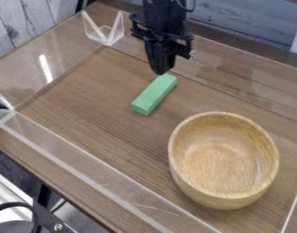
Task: Put the green block in the brown bowl
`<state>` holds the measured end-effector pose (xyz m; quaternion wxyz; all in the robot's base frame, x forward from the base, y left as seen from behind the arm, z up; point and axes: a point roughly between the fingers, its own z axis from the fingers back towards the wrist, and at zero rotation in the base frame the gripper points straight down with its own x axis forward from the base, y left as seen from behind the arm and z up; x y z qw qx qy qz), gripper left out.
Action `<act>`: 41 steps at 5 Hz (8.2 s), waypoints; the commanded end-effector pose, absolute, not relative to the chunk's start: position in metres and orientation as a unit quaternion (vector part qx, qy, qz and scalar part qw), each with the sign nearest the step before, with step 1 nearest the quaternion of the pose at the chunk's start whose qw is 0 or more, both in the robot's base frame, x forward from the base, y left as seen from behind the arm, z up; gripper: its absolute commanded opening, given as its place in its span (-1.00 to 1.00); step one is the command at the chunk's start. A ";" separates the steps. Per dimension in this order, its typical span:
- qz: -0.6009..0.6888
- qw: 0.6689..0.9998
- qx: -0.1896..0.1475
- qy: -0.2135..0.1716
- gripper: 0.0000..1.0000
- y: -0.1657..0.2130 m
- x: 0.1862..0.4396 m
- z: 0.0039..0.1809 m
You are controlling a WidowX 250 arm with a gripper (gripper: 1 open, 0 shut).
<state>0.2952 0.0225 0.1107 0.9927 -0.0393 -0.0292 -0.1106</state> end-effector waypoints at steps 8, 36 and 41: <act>-0.078 0.997 -0.009 0.000 -1.00 0.082 0.321 0.046; -0.103 0.994 -0.040 0.019 -1.00 0.068 0.306 0.056; -0.111 0.993 -0.045 -0.019 -1.00 -0.035 0.285 0.129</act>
